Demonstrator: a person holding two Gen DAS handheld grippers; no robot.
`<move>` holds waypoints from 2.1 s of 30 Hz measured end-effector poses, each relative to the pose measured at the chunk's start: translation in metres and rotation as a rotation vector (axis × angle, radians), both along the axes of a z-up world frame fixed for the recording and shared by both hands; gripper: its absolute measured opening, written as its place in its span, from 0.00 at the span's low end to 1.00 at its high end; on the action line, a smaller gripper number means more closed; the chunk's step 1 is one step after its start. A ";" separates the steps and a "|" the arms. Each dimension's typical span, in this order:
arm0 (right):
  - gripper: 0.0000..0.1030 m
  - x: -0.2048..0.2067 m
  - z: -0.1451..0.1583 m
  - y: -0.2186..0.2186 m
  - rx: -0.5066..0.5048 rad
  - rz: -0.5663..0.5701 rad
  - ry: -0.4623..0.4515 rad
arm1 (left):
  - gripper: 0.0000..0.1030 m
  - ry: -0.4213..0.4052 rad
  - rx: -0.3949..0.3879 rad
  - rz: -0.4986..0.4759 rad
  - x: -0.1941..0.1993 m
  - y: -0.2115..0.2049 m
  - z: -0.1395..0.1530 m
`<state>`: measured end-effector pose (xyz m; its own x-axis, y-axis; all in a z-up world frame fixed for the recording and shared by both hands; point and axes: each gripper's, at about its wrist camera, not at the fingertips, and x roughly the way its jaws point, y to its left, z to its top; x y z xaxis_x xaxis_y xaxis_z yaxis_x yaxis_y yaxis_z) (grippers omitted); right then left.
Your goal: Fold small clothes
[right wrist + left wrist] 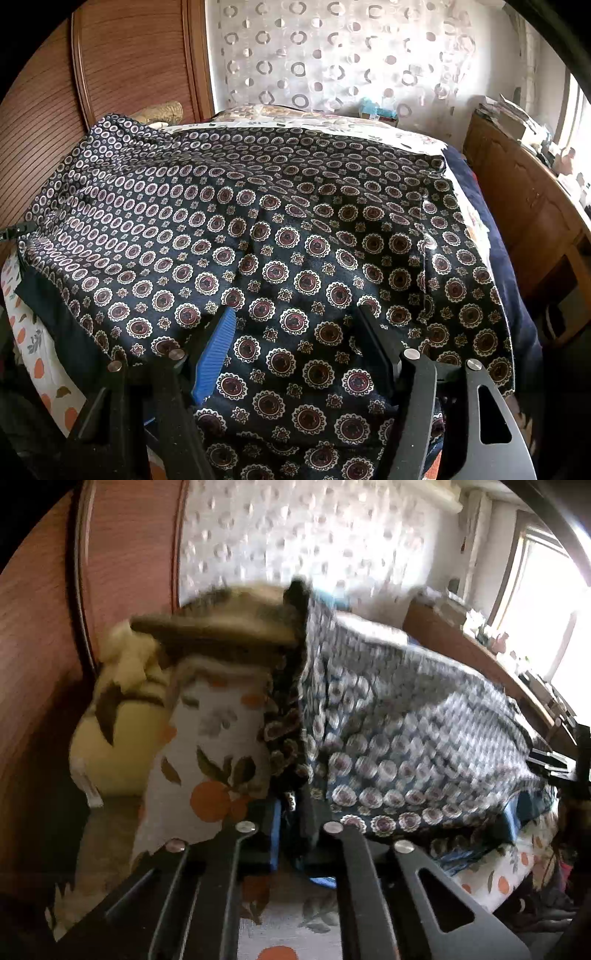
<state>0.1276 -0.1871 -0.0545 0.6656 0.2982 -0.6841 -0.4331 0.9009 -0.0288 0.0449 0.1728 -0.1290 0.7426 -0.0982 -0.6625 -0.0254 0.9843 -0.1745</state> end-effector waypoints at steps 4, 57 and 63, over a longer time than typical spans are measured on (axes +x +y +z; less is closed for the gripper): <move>0.66 0.000 0.001 0.001 0.002 -0.002 0.000 | 0.06 -0.067 0.001 -0.010 -0.011 -0.010 0.020; 0.66 -0.048 0.036 -0.063 0.151 -0.187 -0.128 | 0.05 -0.334 -0.063 -0.592 0.062 -0.271 0.160; 0.66 -0.062 0.028 -0.060 0.134 -0.196 -0.131 | 0.06 -0.229 -0.028 -0.626 0.067 -0.286 0.140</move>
<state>0.0656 -0.2475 -0.0260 0.7997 0.2372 -0.5516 -0.2507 0.9667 0.0522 0.1123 -0.1130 0.0110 0.6617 -0.5711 -0.4858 0.5898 0.7965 -0.1330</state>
